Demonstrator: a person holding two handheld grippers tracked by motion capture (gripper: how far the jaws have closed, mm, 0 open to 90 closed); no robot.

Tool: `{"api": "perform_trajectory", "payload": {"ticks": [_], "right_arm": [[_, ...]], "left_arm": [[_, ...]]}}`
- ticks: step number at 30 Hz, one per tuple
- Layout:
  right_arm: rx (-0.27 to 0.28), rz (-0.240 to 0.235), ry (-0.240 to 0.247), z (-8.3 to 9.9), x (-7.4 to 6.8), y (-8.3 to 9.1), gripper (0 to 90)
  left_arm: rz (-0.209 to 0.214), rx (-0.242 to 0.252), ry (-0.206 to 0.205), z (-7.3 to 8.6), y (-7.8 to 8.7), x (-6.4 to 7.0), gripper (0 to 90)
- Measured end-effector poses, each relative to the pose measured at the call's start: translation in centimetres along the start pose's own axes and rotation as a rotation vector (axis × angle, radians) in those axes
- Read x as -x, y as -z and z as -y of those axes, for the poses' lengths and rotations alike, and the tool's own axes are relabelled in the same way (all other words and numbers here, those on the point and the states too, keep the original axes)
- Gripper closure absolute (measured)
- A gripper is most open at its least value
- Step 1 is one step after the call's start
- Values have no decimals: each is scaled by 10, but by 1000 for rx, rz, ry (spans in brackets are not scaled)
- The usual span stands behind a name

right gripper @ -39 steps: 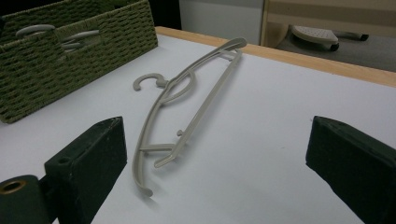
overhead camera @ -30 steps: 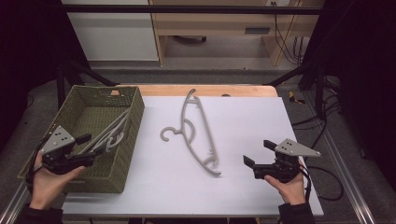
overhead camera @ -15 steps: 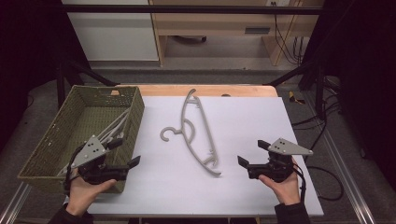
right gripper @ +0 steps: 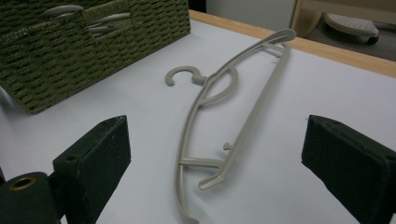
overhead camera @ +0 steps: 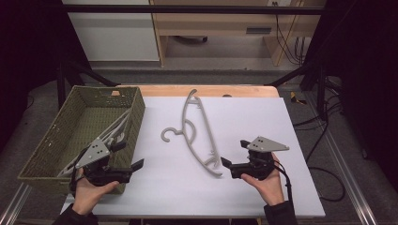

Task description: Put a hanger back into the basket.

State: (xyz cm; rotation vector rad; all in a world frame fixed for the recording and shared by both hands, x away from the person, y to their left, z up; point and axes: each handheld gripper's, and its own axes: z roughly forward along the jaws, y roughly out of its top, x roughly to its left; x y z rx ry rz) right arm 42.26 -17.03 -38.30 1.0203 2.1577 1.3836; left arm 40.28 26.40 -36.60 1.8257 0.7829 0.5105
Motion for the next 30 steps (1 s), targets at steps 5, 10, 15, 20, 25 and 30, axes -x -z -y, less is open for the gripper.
{"api": "perform_trajectory", "payload": {"ticks": [5,10,15,20,25,30], "right_arm": [[-54,-18,8,-5,-11,-21,134],[-129,-36,21,-5,-17,-47,199],[-197,-43,11,-1,-21,-77,257],[-256,-30,23,2,-27,-104,275],[-304,-34,21,5,-29,-125,381],[-358,-38,18,10,-27,-140,504]], "left_arm": [[-5,1,5,-1,3,-2,103],[-8,-2,14,0,4,-5,102],[-13,-7,15,0,5,-6,97],[-19,-2,20,-1,7,-9,95],[-28,-6,28,0,8,-12,95],[-28,-8,26,0,8,-12,97]]}}
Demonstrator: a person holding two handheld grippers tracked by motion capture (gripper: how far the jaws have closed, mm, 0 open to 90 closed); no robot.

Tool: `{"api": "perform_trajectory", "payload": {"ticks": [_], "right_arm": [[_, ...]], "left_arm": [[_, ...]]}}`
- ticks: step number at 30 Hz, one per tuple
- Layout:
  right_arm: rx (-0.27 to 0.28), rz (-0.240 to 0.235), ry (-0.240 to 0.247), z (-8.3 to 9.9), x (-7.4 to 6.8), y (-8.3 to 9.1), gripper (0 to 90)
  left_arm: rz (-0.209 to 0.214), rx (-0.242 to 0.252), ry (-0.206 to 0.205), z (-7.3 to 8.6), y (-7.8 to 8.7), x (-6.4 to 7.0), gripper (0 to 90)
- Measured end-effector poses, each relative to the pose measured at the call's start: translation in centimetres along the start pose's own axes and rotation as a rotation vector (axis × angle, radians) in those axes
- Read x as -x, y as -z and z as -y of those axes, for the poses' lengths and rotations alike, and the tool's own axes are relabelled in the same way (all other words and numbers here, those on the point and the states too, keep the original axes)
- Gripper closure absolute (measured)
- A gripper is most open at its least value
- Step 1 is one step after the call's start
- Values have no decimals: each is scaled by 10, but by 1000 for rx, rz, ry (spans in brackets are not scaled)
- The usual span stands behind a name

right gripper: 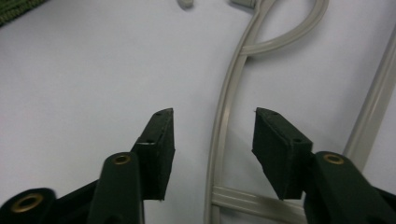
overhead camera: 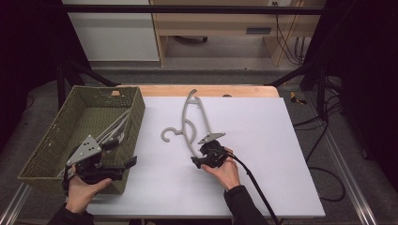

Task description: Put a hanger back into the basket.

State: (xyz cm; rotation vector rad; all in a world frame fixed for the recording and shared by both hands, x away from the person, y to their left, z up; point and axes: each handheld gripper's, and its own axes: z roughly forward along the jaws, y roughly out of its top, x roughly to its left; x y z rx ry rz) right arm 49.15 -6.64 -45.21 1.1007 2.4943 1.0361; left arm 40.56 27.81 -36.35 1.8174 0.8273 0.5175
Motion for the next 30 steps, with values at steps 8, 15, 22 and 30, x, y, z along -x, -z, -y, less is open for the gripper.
{"api": "perform_trajectory", "payload": {"ticks": [8,15,22,30], "right_arm": [[-71,19,5,4,2,-13,643],[-90,16,20,5,1,-17,764],[-110,30,24,8,6,-10,803],[-131,-53,38,35,24,18,821]], "left_arm": [[0,-2,-2,0,1,0,101],[6,-7,-10,0,0,1,104],[8,-6,-14,0,0,2,106],[13,-18,-21,1,-2,3,108]]}}
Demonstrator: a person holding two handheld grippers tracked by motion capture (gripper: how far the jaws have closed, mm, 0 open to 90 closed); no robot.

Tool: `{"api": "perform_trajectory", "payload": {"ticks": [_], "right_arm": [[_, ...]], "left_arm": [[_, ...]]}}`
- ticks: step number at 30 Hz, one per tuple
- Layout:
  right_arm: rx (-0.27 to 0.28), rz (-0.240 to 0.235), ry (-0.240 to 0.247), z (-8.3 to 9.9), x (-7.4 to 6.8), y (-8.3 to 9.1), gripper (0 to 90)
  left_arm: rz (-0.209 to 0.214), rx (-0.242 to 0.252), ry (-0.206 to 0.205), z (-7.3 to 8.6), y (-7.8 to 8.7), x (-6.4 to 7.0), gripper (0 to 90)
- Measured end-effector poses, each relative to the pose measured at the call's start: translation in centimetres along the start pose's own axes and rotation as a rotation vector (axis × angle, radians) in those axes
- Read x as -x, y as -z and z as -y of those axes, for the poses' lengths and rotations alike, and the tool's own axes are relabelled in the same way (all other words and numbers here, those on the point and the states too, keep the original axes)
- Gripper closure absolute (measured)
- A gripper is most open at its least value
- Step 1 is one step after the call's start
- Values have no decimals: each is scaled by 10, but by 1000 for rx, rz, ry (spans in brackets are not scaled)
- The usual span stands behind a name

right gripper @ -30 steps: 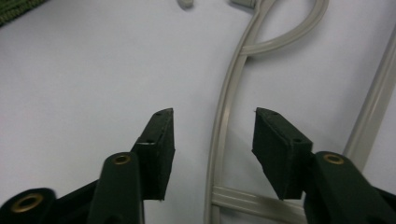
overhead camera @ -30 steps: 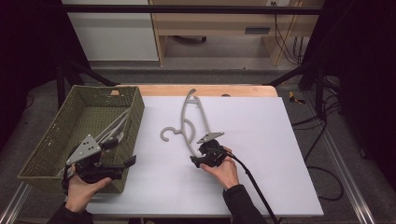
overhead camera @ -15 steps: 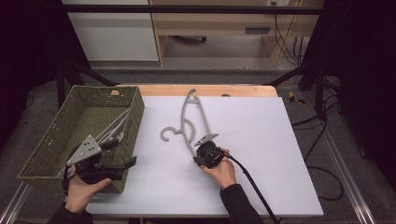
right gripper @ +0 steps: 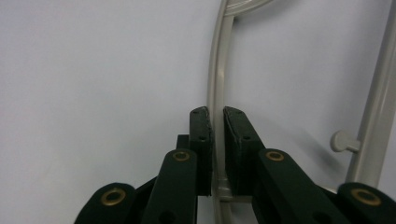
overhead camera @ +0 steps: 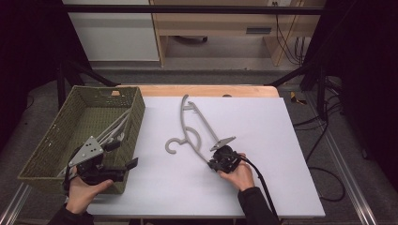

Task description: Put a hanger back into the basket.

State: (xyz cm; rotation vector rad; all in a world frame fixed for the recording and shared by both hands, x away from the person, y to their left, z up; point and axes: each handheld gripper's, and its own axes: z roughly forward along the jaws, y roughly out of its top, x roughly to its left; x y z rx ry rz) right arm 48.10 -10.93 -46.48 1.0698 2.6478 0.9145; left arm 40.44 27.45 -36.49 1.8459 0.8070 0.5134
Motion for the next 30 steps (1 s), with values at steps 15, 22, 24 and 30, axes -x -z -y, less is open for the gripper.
{"api": "perform_trajectory", "payload": {"ticks": [15,22,24,30], "right_arm": [[25,3,6,9,1,3,713],[2,58,20,7,-6,2,797],[0,61,30,7,-6,2,820],[-14,56,26,4,-6,2,825]], "left_arm": [[10,-15,-8,1,-3,2,109],[13,-22,-15,1,-5,4,109],[14,-21,-15,1,-5,4,109],[12,-25,-13,1,-5,3,111]]}}
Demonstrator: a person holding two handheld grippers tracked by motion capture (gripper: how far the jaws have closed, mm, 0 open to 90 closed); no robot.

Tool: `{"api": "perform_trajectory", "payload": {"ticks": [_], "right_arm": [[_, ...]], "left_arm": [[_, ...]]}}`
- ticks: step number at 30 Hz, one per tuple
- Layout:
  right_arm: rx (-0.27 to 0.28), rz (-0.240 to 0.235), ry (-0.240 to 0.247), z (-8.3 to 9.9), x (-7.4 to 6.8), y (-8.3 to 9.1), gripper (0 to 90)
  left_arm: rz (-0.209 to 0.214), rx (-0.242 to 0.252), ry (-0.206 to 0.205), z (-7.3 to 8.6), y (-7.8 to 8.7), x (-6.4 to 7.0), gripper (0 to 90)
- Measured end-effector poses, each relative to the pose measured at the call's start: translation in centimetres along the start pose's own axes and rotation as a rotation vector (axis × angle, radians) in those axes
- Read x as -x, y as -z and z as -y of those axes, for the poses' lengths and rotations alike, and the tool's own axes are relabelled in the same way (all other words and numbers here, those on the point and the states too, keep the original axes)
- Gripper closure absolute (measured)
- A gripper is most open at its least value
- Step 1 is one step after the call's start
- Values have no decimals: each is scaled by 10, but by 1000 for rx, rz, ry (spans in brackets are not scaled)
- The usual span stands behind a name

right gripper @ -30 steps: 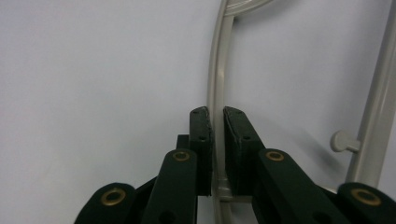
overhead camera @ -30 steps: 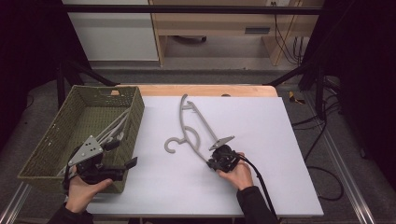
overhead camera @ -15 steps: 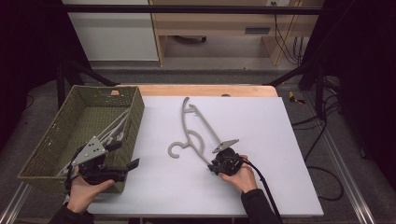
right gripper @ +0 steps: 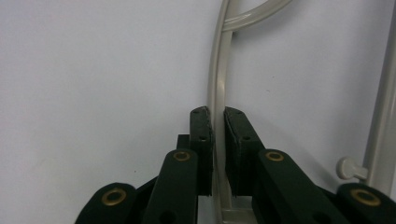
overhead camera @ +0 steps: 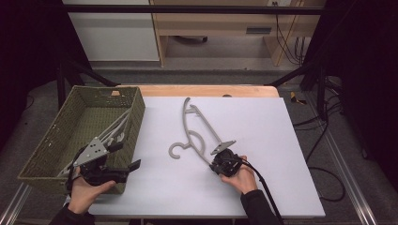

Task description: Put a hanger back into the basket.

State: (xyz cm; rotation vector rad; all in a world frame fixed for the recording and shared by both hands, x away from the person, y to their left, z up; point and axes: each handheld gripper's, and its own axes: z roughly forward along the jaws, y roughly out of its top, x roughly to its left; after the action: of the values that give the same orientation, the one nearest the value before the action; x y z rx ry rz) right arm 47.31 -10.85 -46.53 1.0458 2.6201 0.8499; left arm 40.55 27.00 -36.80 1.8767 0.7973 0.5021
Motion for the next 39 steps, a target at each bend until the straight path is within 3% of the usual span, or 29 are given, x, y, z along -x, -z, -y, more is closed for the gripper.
{"api": "perform_trajectory", "payload": {"ticks": [5,10,19,23,30,36,39], "right_arm": [[14,-45,-17,1,5,4,828],[50,-105,-53,1,13,21,829],[162,-249,-28,3,23,57,829],[207,-330,22,3,22,78,828],[218,-466,107,4,13,105,827],[193,-514,143,6,5,109,827],[162,-537,170,7,2,105,827]], "left_arm": [[0,2,-2,0,1,-1,112],[-7,2,-10,-1,2,0,112],[-14,-5,-42,-2,4,0,111],[-2,-29,-78,-4,5,2,109],[15,-81,-181,-8,3,11,109],[33,-128,-279,-13,-2,22,103],[39,-133,-300,-17,-4,24,103]]}}
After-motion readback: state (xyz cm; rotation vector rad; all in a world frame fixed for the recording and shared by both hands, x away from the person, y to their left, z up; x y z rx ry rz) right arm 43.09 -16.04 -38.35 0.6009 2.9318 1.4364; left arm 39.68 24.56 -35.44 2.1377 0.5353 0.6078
